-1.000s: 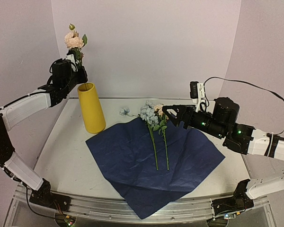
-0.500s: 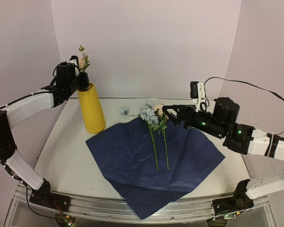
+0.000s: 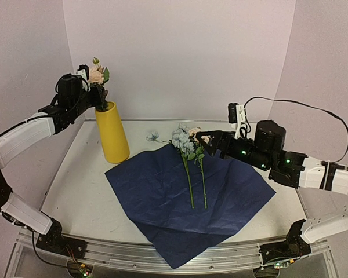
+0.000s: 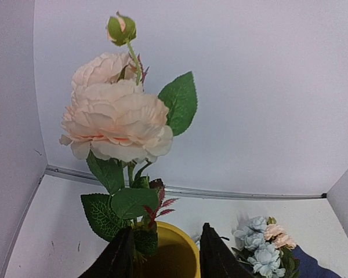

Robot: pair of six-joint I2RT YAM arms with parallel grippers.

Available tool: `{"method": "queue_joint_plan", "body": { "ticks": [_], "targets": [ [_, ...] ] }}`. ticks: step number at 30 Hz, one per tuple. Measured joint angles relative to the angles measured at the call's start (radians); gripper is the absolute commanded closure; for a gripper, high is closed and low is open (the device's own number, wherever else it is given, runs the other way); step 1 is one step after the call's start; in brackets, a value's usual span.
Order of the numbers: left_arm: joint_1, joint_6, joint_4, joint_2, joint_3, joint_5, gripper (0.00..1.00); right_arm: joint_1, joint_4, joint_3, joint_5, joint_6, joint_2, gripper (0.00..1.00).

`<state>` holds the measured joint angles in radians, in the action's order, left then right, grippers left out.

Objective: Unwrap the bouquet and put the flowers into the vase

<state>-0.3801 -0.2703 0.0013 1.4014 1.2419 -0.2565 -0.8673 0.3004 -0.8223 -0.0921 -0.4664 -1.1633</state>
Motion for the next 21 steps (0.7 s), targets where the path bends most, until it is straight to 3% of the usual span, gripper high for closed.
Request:
{"method": "queue_joint_plan", "body": {
  "ticks": [6,12,14,17,21],
  "targets": [
    [0.001,-0.068,-0.034,-0.135,-0.040,0.167,0.41,0.020,-0.171,-0.125,0.091,-0.053,-0.187,0.33],
    [0.001,-0.225,-0.054,-0.224,-0.215,0.452,0.25,0.159,-0.334,-0.241,0.102,-0.119,-0.383,0.49],
    [-0.005,-0.258,-0.071,-0.217,-0.269,0.529,0.13,0.188,-0.381,-0.272,0.106,-0.126,-0.444,0.50],
    [-0.033,-0.296,-0.083,-0.208,-0.335,0.596,0.03,0.188,-0.425,-0.323,0.111,-0.121,-0.519,0.51],
    [-0.109,-0.315,-0.089,-0.203,-0.394,0.625,0.01,0.183,-0.452,-0.375,0.117,-0.114,-0.610,0.51]
  ]
}}
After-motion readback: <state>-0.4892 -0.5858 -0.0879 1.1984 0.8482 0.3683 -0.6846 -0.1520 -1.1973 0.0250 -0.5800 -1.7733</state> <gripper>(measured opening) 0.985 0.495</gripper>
